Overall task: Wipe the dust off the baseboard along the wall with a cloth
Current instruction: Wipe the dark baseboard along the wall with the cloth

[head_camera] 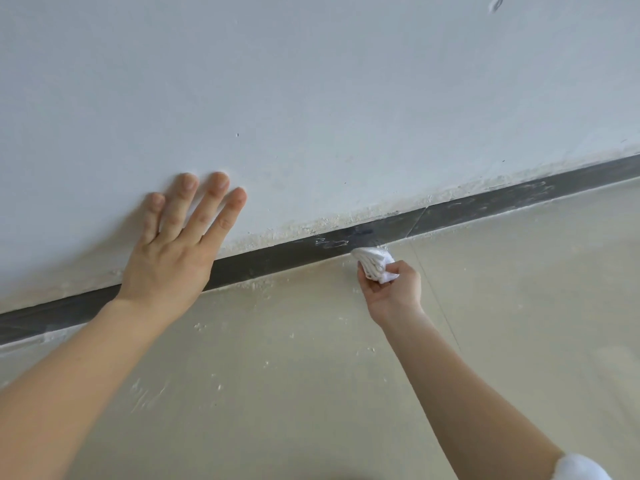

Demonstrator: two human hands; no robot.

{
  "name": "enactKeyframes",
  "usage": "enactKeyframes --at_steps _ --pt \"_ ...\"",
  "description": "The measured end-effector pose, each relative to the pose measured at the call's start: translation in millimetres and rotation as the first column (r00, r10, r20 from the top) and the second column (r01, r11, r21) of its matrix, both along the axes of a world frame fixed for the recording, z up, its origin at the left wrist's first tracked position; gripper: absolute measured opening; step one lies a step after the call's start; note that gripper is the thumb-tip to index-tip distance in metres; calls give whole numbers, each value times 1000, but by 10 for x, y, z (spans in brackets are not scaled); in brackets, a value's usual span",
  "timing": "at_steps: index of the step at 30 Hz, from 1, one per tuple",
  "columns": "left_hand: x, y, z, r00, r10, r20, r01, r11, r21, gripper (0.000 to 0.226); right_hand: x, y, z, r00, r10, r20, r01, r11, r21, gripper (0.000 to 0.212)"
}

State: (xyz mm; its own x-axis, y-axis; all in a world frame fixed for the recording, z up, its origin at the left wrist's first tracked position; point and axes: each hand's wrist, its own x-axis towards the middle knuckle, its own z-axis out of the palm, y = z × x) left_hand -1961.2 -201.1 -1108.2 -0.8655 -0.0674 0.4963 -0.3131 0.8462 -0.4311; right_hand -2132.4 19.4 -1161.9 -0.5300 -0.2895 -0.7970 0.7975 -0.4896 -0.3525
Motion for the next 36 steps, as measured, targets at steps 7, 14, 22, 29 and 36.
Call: enactKeyframes --at_steps 7,14,22,29,36 --pt "4 9 11 1000 14 20 -15 1000 23 123 884 -739 -21 893 448 43 -436 884 -167 32" --pt "0 17 6 1000 5 -10 -5 1000 3 118 631 -753 93 980 168 107 -134 952 -276 33" --pt "-5 34 7 1000 9 -4 -9 1000 13 118 -255 -1 153 987 -147 62 157 967 -199 25" --pt "-12 61 5 1000 2 -2 -2 999 46 125 386 -225 137 969 245 19 -240 960 -142 25" --pt "14 33 38 1000 -2 15 1 1000 17 116 838 -782 202 938 341 66 -300 891 -340 24"
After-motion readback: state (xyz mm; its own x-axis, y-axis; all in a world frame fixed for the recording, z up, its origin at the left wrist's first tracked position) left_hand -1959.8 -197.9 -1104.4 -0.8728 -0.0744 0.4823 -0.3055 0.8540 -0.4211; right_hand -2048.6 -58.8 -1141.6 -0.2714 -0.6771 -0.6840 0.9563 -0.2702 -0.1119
